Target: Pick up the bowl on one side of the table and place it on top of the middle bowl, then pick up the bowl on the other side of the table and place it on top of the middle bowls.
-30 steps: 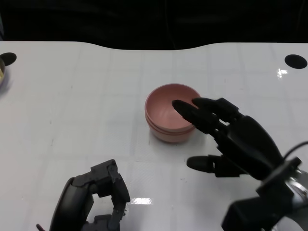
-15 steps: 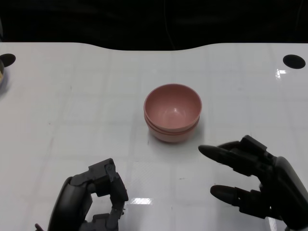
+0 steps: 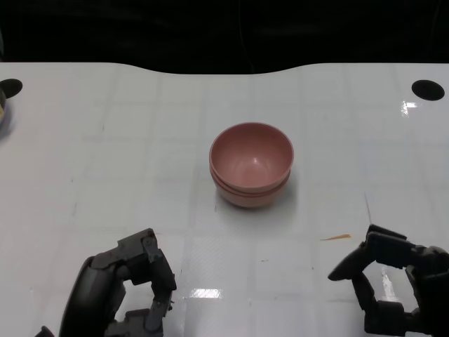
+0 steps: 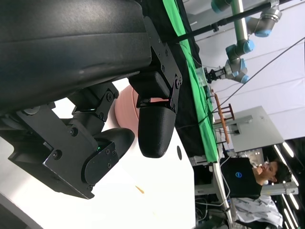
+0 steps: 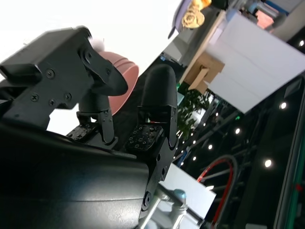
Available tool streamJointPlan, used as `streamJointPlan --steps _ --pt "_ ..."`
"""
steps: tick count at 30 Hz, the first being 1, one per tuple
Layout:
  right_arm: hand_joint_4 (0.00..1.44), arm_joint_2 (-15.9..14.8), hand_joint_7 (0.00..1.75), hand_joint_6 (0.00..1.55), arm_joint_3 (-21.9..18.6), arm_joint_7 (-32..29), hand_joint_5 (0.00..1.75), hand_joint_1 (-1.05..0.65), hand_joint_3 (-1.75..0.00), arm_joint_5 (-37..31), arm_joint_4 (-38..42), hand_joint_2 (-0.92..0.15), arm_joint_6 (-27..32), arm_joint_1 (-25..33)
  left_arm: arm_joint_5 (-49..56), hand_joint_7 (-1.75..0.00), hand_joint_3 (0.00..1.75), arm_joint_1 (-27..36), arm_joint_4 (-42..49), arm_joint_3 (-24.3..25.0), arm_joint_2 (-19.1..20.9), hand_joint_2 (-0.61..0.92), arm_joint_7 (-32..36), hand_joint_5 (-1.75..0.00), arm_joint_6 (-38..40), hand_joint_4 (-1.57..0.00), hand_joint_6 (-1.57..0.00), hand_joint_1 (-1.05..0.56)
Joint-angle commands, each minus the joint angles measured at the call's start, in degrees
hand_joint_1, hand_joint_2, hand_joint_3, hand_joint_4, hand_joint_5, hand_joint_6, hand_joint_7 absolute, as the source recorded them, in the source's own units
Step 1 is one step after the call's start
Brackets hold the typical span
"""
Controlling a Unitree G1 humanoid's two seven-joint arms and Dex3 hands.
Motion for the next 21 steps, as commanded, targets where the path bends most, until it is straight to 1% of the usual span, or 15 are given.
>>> streamJointPlan --steps 1,5,7,11,13,16,21 --pt "0.83 0.6 1.44 0.86 -1.2 1.8 1.74 0.04 -1.61 2.2 -0.3 -0.23 0.4 1.5 -0.5 -1.57 1.26 -0.1 0.4 0.8 0.9 0.48 -0.3 -1.75 0.5 -0.85 -0.77 0.00" --pt "0.81 1.3 1.48 0.82 -1.6 4.3 1.74 0.02 -1.61 4.1 0.3 -0.23 0.6 2.1 -1.1 -1.57 1.29 -0.3 1.1 1.2 1.0 0.45 -0.8 -1.74 0.2 -0.82 -0.77 0.00" --pt "0.80 1.5 1.47 0.82 -1.7 5.5 1.74 0.03 -1.60 4.9 1.2 -0.24 0.4 2.2 -1.6 -1.57 1.29 -0.4 1.6 1.4 1.2 0.46 -1.3 -1.75 -0.1 -0.80 -0.75 0.01" --pt "0.77 2.6 1.44 0.81 -2.3 7.1 1.71 0.03 -1.54 5.7 1.9 -0.27 0.9 2.5 -2.2 -1.53 1.22 -0.8 2.6 1.8 1.2 0.48 -2.0 -1.73 -0.9 -0.76 -0.73 0.02" --pt "0.75 3.4 1.44 0.79 -2.8 7.3 1.68 0.04 -1.53 5.4 2.2 -0.29 0.7 2.4 -2.5 -1.53 1.23 -1.2 3.5 1.9 1.3 0.47 -2.3 -1.72 -1.9 -0.76 -0.71 0.02" --pt "0.75 4.1 1.43 0.78 -3.3 7.6 1.66 0.07 -1.49 5.2 2.8 -0.32 -0.2 2.0 -2.8 -1.54 1.27 -1.4 4.2 2.0 1.4 0.42 -2.8 -1.71 -2.5 -0.76 -0.71 0.00" --pt "0.73 5.3 1.35 0.76 -3.6 8.3 1.59 0.08 -1.35 6.1 2.9 -0.40 0.1 1.9 -3.0 -1.51 1.28 -1.3 4.4 2.0 1.7 0.43 -3.3 -1.71 -2.5 -0.75 -0.71 -0.01"
